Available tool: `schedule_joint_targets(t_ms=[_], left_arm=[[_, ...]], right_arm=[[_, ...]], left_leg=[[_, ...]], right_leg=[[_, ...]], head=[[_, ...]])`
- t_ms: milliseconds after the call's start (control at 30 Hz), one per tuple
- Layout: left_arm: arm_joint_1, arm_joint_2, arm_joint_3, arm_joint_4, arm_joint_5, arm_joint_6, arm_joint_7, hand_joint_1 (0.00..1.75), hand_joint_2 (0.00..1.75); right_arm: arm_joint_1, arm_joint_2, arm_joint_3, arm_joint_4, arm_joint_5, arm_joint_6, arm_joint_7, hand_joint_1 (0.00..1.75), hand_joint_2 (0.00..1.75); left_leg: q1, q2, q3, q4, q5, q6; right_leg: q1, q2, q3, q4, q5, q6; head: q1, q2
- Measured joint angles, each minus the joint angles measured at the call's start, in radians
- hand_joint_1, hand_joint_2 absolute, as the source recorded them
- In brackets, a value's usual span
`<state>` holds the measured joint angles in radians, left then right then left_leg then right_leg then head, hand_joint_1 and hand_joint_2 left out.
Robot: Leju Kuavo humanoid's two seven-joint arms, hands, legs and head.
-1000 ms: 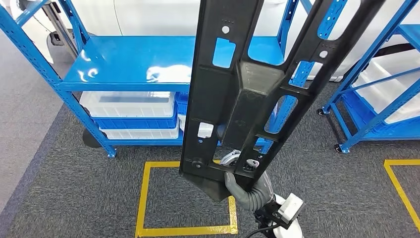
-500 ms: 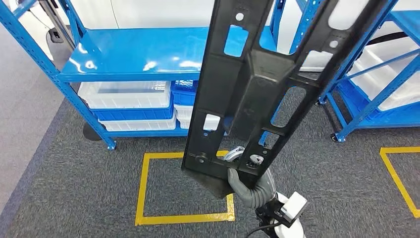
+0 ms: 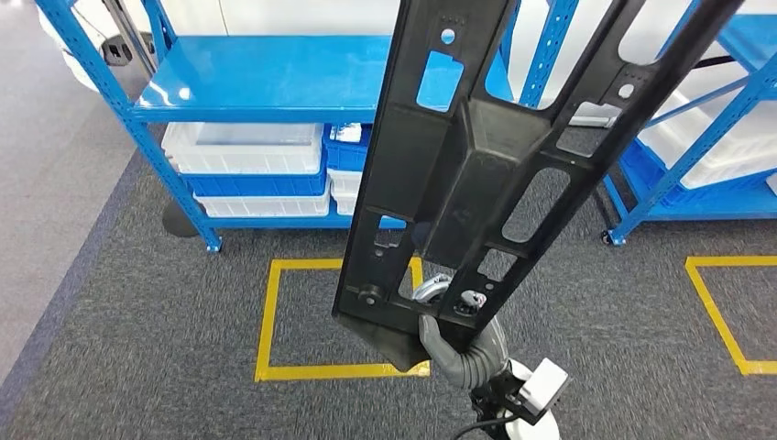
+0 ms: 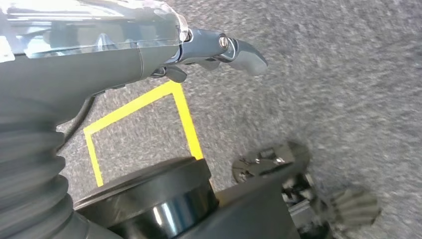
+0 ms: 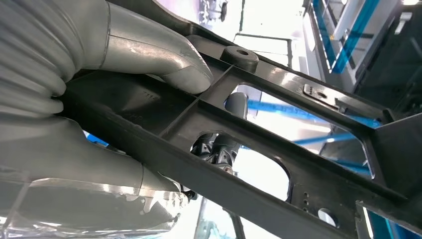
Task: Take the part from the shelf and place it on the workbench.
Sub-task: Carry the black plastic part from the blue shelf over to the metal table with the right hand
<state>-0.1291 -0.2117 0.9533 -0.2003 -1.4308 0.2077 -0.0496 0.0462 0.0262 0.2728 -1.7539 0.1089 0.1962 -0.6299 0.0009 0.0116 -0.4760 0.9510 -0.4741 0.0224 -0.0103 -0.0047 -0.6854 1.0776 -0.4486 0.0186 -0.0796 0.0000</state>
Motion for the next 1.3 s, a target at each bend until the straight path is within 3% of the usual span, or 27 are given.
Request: schedule_joint_targets(t_ms=[67,100,133,167,233,300,333,400,467,567,600,633,667,733,767,833,900,933,967,1000,1067,1100,1133,1167,1200,1233,1300], left_arm=[[0.001,0.0,0.0,0.0,0.001,0.001,0.0,0.0,1.75],[0.002,0.0,0.0,0.0,0.002,0.001,0.0,0.0,1.75],[0.003,0.0,0.0,0.0,0.002,0.001,0.0,0.0,1.75],[0.004,0.0,0.0,0.0,0.003,0.001,0.0,0.0,1.75],[0.004,0.0,0.0,0.0,0.004,0.002,-0.002,0.0,1.75],[0.002,-0.001,0.0,0.0,0.005,0.005,-0.004,0.0,1.75],[0.002,-0.002,0.0,0.0,0.005,0.006,-0.005,0.0,1.75],[0.002,-0.002,0.001,0.0,0.006,0.008,-0.005,0.0,1.75],[0.003,-0.001,0.002,0.0,0.006,0.009,-0.006,0.0,1.75],[0.0,0.0,0.003,0.0,0.006,0.01,-0.007,0.0,1.75],[-0.001,0.0,0.003,0.0,0.006,0.01,-0.007,0.0,1.75],[-0.001,0.0,0.003,0.0,0.006,0.01,-0.007,0.0,1.75],[-0.001,0.0,0.003,0.0,0.006,0.01,-0.007,0.0,1.75],[0.001,0.001,0.003,0.0,0.005,0.011,-0.006,0.0,1.75],[0.002,0.001,0.003,0.0,0.005,0.011,-0.006,0.0,1.75],[0.003,0.0,0.003,0.0,0.004,0.011,-0.006,0.0,1.75],[0.005,0.0,0.004,0.0,0.003,0.011,-0.006,0.0,1.75],[0.006,0.0,0.004,0.0,0.003,0.011,-0.005,0.0,1.75],[0.007,0.0,0.004,0.0,0.003,0.011,-0.005,0.0,1.75],[0.007,0.0,0.004,0.0,0.003,0.011,-0.005,0.0,1.75],[0.006,0.0,0.004,0.0,0.002,0.011,-0.004,0.0,1.75],[0.006,0.0,0.004,0.0,0.002,0.011,-0.004,0.0,1.75],[0.006,0.0,0.004,0.0,0.002,0.01,-0.003,0.0,1.75],[0.006,0.0,0.004,0.0,0.001,0.01,-0.003,0.0,1.75],[0.005,0.0,0.004,0.0,0.0,0.01,-0.003,0.0,1.75],[0.004,0.0,0.004,0.0,0.0,0.01,-0.003,0.0,1.75],[0.002,-0.002,0.004,0.0,0.0,0.01,-0.003,0.0,1.75]], right_arm=[[0.0,0.0,0.0,0.0,0.0,0.001,0.0,1.75,1.75],[0.001,0.0,0.0,0.0,0.001,0.001,0.0,1.75,1.75],[0.001,0.0,0.0,0.0,0.001,0.001,0.0,1.75,1.75],[0.0,0.0,0.0,0.0,0.001,0.001,0.0,1.75,1.75],[-0.001,0.0,0.0,0.0,0.001,0.001,0.0,1.75,1.75],[-0.005,0.0,0.0,-0.002,0.001,0.003,0.001,1.75,1.75],[-0.007,0.0,0.0,-0.003,0.0,0.004,0.001,1.75,1.75],[-0.008,0.001,0.0,-0.005,-0.001,0.004,0.001,1.75,1.75],[-0.009,0.001,-0.001,-0.005,-0.001,0.005,0.0,1.75,1.75],[-0.01,0.003,-0.001,-0.006,-0.002,0.007,0.0,1.75,1.75],[-0.01,0.003,-0.001,-0.006,-0.002,0.008,0.0,1.75,1.75],[-0.01,0.003,-0.001,-0.006,-0.002,0.008,0.0,1.75,1.75],[-0.009,0.003,-0.001,-0.006,-0.002,0.009,0.001,1.75,1.75],[-0.009,0.003,-0.001,-0.006,-0.002,0.01,0.001,1.75,1.75],[-0.01,0.003,-0.001,-0.007,-0.002,0.01,0.001,1.75,1.75],[-0.01,0.004,-0.001,-0.008,-0.004,0.011,0.0,1.75,1.75],[-0.01,0.004,-0.001,-0.009,-0.005,0.013,0.0,1.75,1.75],[-0.01,0.004,-0.001,-0.009,-0.005,0.015,0.0,1.75,1.75],[-0.01,0.004,-0.001,-0.009,-0.005,0.016,0.0,1.75,1.75],[-0.01,0.004,-0.001,-0.009,-0.006,0.017,0.0,1.75,1.75],[-0.01,0.004,-0.001,-0.009,-0.006,0.018,0.0,1.75,1.75],[-0.01,0.004,-0.001,-0.009,-0.007,0.018,0.0,1.75,1.75],[-0.01,0.004,-0.001,-0.008,-0.007,0.018,0.0,1.75,1.75],[-0.01,0.004,-0.001,-0.008,-0.008,0.018,0.0,1.75,1.75],[-0.01,0.004,-0.001,-0.008,-0.009,0.017,0.0,1.75,1.75],[-0.011,0.004,-0.001,-0.008,-0.01,0.017,0.0,1.75,1.75],[-0.013,0.004,-0.001,-0.009,-0.012,0.017,-0.001,1.75,1.75]], left_leg=[[-0.003,0.001,-0.035,0.005,0.026,0.005],[-0.004,0.001,-0.054,0.009,0.037,0.005],[-0.005,0.001,-0.073,0.016,0.047,0.005],[-0.006,0.001,-0.091,0.023,0.055,0.003],[-0.006,0.001,-0.125,0.04,0.069,-0.001],[-0.008,0.0,-0.147,0.054,0.082,-0.008],[-0.009,0.0,-0.153,0.056,0.09,-0.013],[-0.008,0.0,-0.162,0.055,0.104,-0.023],[-0.006,-0.003,-0.179,0.081,0.07,-0.034],[0.002,-0.005,-0.219,0.241,-0.069,-0.051],[0.007,-0.005,-0.224,0.299,-0.093,-0.057],[0.011,-0.005,-0.218,0.333,-0.093,-0.061],[0.015,-0.005,-0.197,0.335,-0.073,-0.065],[0.023,-0.005,-0.113,0.234,-0.024,-0.073],[0.023,-0.008,-0.062,0.158,-0.02,-0.075],[0.019,-0.013,0.0,0.054,-0.038,-0.067],[0.016,-0.016,-0.001,0.036,-0.038,-0.049],[0.016,-0.014,-0.009,0.037,-0.03,-0.04],[0.016,-0.011,-0.018,0.037,-0.021,-0.028],[0.015,-0.009,-0.029,0.036,-0.011,-0.017],[0.008,-0.005,-0.054,0.04,0.009,-0.001],[0.003,-0.004,-0.069,0.043,0.018,0.002],[-0.002,-0.004,-0.084,0.047,0.027,0.004],[-0.007,-0.004,-0.1,0.052,0.035,0.006],[-0.011,-0.004,-0.115,0.057,0.043,0.007],[-0.015,-0.005,-0.128,0.061,0.05,0.007],[-0.02,-0.005,-0.146,0.067,0.065,0.003]], right_leg=[[-0.001,0.002,-0.03,0.132,-0.099,0.005],[-0.002,0.002,-0.037,0.19,-0.116,0.007],[-0.002,0.002,-0.032,0.223,-0.108,0.008],[-0.002,0.002,-0.01,0.221,-0.083,0.008],[-0.001,0.002,0.084,0.115,-0.045,0.001],[0.003,0.002,0.176,-0.025,-0.063,-0.007],[0.006,0.002,0.198,-0.064,-0.076,-0.01],[0.007,0.0,0.193,-0.083,-0.068,-0.018],[0.001,-0.004,0.175,-0.088,-0.045,-0.031],[-0.002,-0.008,0.138,-0.088,-0.013,-0.039],[-0.003,-0.009,0.125,-0.086,-0.003,-0.037],[-0.004,-0.01,0.11,-0.083,0.006,-0.035],[-0.006,-0.01,0.095,-0.08,0.015,-0.031],[-0.011,-0.009,0.069,-0.07,0.03,-0.02],[-0.012,-0.008,0.058,-0.066,0.037,-0.013],[-0.011,-0.008,0.045,-0.062,0.054,0.001],[-0.01,-0.007,0.04,-0.066,0.072,0.014],[-0.011,-0.006,0.035,-0.063,0.068,0.02],[-0.012,-0.004,0.027,-0.046,0.046,0.024],[-0.013,-0.003,0.013,-0.008,0.005,0.026],[-0.012,-0.001,-0.024,0.122,-0.095,0.026],[-0.012,0.0,-0.037,0.188,-0.127,0.025],[-0.011,0.0,-0.039,0.23,-0.135,0.023],[-0.009,0.001,-0.022,0.235,-0.122,0.018],[-0.005,0.001,0.012,0.204,-0.097,0.011],[0.0,0.001,0.062,0.142,-0.074,-0.001],[0.011,0.001,0.159,-0.001,-0.07,-0.025]], head=[[0.0,0.0],[0.0,0.0],[0.0,0.0],[0.0,0.0],[0.0,0.0],[0.0,0.0],[0.0,0.0],[0.0,0.0],[0.0,0.0],[0.0,0.0],[0.0,0.0],[0.0,0.0],[0.0,0.0],[0.0,0.0],[0.0,0.0],[0.0,0.0],[0.0,0.0],[0.0,0.0],[0.0,0.0],[0.0,0.0],[0.0,0.0],[0.0,0.0],[0.0,0.0],[0.0,0.0],[0.0,0.0],[0.0,0.0],[0.0,0.0]])
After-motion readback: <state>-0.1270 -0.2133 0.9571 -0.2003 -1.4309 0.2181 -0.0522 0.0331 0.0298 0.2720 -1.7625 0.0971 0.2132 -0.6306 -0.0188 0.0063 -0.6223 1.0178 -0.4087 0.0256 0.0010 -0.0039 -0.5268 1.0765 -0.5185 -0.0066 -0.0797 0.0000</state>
